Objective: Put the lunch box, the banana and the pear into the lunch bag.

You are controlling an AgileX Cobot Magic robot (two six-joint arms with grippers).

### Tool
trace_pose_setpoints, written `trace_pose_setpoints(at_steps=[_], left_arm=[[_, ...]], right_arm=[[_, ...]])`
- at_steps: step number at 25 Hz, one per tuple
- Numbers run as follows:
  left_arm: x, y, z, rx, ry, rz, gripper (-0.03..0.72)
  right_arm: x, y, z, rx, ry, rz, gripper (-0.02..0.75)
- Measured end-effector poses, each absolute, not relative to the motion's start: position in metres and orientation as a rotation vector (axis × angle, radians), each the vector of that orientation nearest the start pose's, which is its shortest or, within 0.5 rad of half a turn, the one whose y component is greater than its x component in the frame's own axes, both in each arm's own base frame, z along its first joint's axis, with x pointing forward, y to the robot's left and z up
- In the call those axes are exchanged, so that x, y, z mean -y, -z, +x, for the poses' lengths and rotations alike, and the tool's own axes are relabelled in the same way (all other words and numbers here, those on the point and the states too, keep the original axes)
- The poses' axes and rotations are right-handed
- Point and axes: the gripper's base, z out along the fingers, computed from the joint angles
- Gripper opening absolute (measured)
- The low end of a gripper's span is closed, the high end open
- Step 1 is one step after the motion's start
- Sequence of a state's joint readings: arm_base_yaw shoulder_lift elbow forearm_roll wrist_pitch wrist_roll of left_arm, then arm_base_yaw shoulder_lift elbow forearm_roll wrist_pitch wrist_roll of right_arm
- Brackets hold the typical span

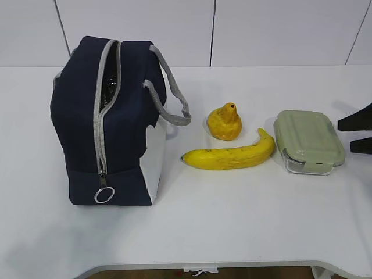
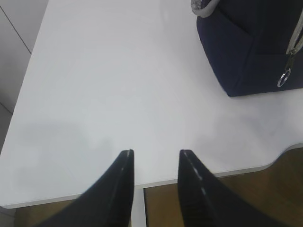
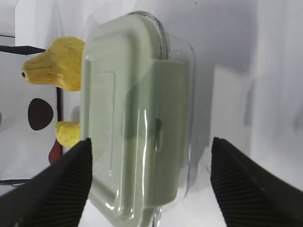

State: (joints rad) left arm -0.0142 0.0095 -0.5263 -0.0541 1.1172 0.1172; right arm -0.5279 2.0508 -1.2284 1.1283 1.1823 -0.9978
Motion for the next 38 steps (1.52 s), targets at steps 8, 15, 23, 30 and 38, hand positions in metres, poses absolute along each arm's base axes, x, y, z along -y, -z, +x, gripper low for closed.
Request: trace_pose_setpoints(at_steps=[8,15,23,30,38], left_arm=[[0.004,-0.280,-0.009,-2.078,0.002,0.142,0.244],[0.004,-0.280,-0.009,-2.078,0.002,0.142,0.244],[0.004,-0.280,-0.009,-2.078,0.000,0.141,0.244],[0.004,-0.280,-0.009,-2.078,0.000,0.141,0.244],[0.004,-0.280,-0.009,-2.078,0.000,0.141,0.244]], right_arm=[[0.095,-0.133,0.369,-2.409,-1.246,0.128,0.592],[0.089,-0.133,0.371,-2.407,-1.234,0.067,0.592],[0.089,-0.132,0.372,-2.395,-1.233,0.073,0.530],[0.089,-0.132,0.372,-2.395,-1.228,0.069,0.457],[0.089,-0.133,0.372,-2.394,-1.233,0.067,0.396]])
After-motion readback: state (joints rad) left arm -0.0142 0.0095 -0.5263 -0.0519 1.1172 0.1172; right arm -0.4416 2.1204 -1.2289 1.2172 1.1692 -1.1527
